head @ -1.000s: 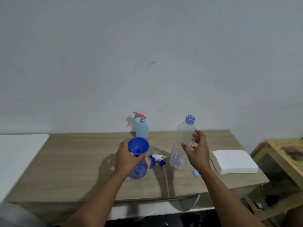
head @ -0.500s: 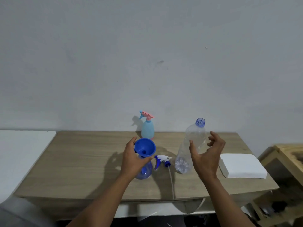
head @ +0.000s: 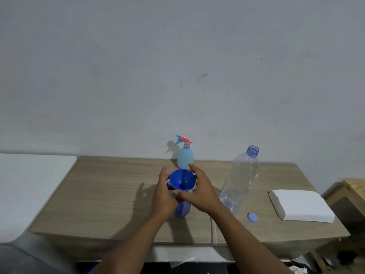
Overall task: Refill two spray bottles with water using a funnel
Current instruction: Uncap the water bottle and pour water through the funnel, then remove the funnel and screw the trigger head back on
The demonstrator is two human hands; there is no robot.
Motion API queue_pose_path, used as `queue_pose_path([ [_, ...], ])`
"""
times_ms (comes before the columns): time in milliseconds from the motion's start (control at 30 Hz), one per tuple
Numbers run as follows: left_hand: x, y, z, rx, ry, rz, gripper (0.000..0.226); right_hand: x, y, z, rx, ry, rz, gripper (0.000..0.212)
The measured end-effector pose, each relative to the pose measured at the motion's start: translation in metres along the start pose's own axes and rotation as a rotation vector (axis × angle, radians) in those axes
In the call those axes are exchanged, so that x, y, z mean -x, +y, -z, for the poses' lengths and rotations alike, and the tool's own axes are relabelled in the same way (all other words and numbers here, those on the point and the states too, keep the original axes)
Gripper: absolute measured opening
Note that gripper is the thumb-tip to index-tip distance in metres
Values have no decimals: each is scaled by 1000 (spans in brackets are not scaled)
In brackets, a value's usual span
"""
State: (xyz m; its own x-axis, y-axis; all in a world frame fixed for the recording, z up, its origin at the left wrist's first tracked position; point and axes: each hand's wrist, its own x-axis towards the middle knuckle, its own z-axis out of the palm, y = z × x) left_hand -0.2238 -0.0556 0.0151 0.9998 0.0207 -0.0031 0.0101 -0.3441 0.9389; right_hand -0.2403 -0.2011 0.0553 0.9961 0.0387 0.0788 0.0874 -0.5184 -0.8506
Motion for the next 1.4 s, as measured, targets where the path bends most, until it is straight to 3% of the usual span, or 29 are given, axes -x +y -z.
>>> queue_pose_path([
  [67, -2, -7, -1, 6, -21, 41, 90, -2, 1, -6, -25, 3, -7, 104],
  [233, -11, -15, -6, -80, -56, 89, 11, -4, 3, -13, -48, 56, 23, 100],
  [667, -13, -26, -8, -151, -69, 73, 8, -4, 4, -17, -123, 93, -12, 114],
  [967, -17, -25, -2, -32, 4, 31, 24, 5, 11, 11, -296, 383, -88, 107],
  [1400, -25, -37, 5, -47, 23, -10, 29, 31, 84, -6, 296, -128, -383, 80],
])
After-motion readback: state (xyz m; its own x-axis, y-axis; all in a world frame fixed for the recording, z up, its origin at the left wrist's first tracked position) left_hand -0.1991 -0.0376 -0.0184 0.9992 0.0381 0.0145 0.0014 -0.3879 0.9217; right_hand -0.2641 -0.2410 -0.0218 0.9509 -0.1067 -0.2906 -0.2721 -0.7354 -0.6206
